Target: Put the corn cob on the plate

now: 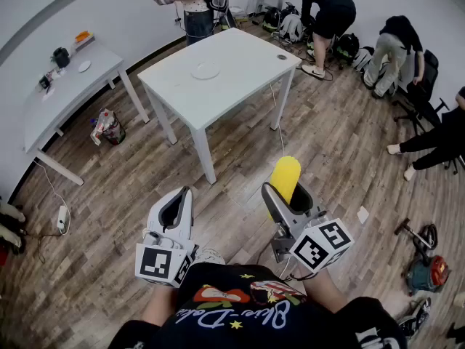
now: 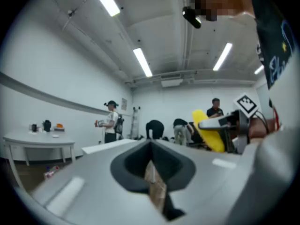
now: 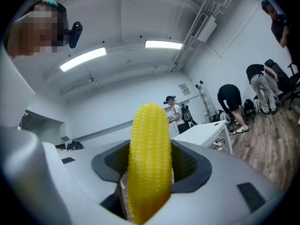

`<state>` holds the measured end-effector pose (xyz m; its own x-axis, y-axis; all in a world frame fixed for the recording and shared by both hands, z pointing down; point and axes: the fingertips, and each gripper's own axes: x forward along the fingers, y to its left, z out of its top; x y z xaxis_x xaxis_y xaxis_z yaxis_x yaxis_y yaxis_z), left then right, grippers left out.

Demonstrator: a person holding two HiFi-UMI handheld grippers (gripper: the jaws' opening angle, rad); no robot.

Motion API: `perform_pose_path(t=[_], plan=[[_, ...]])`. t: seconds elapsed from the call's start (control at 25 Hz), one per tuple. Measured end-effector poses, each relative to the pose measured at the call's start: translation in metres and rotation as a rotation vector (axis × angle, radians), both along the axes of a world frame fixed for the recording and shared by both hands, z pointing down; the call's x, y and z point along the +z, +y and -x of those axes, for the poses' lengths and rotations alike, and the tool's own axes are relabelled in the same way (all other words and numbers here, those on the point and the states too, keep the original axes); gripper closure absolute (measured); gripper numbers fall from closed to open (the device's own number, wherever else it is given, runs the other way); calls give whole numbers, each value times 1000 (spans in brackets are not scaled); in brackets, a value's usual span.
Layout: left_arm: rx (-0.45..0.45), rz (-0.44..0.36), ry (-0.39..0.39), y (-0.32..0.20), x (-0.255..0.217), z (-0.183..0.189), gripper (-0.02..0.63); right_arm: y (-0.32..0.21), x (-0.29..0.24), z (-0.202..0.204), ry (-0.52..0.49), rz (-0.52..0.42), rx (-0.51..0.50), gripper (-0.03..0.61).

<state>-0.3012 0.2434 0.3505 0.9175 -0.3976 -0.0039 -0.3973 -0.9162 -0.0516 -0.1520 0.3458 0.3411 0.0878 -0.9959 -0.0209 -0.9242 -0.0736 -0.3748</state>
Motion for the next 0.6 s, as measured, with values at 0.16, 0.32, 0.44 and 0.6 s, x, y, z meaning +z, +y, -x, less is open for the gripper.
perform_pose_path(t=[0.16, 0.32, 0.44, 0.6], plan=[[-34, -10, 9, -26, -3, -11, 623, -20, 5, -17, -12, -3, -6, 333], [-51, -8, 12, -64, 2, -33, 623, -53, 9, -38, -11, -1, -4, 333], [-28, -2, 25, -96, 3, -63, 624, -80, 10, -62, -28, -9, 23, 333], [23, -25, 54, -146, -9, -111, 623, -132, 2, -98, -5, -9, 35, 333]])
